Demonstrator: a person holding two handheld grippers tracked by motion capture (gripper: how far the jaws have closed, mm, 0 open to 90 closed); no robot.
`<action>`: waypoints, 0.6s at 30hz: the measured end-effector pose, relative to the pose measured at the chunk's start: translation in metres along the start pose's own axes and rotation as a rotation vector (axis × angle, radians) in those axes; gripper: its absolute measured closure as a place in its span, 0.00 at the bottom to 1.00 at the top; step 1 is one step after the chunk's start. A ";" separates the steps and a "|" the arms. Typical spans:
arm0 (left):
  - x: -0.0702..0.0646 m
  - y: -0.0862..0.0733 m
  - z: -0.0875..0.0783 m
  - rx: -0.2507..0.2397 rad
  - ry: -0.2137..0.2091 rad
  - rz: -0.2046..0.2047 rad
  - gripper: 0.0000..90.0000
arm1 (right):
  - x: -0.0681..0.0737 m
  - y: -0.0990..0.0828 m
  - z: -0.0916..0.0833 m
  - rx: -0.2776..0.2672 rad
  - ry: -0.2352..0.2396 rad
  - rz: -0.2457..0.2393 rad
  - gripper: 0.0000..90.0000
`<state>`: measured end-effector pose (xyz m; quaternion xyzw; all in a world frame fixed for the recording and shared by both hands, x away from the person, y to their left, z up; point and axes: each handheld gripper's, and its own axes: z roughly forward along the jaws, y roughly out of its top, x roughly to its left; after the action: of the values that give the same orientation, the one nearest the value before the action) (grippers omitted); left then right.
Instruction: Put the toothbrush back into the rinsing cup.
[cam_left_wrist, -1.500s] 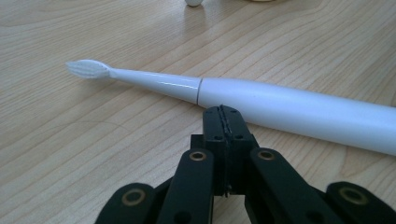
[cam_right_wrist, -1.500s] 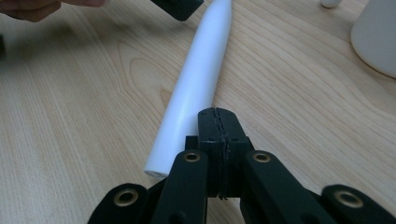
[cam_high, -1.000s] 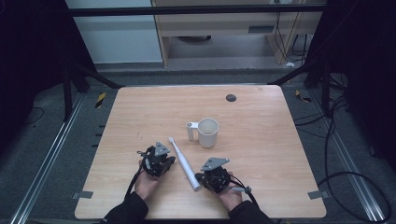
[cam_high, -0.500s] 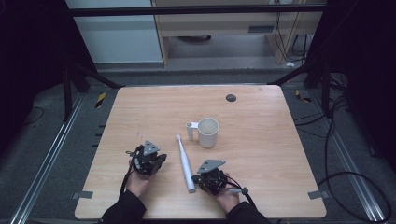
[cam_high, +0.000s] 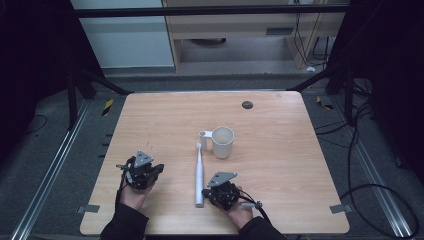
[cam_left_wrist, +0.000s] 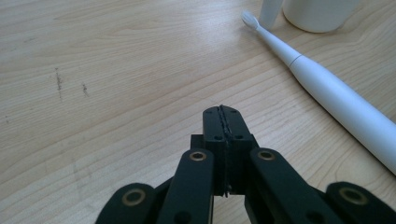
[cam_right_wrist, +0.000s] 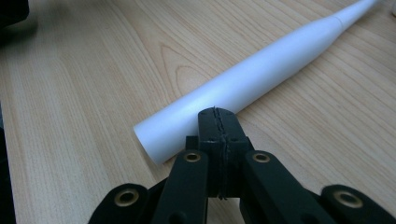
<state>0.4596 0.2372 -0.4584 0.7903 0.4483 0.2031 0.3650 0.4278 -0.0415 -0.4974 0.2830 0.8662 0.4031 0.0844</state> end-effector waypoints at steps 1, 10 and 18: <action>0.000 0.000 -0.001 0.002 0.001 0.002 0.99 | 0.001 0.000 0.000 0.003 -0.001 0.002 1.00; 0.004 -0.004 -0.006 0.001 0.006 -0.006 0.99 | 0.005 0.003 0.004 0.002 0.012 -0.007 1.00; 0.007 -0.007 -0.009 0.001 0.010 -0.017 0.99 | 0.009 0.006 0.009 0.009 0.023 -0.010 1.00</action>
<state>0.4536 0.2489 -0.4578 0.7857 0.4568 0.2036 0.3641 0.4259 -0.0275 -0.4986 0.2741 0.8704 0.4020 0.0750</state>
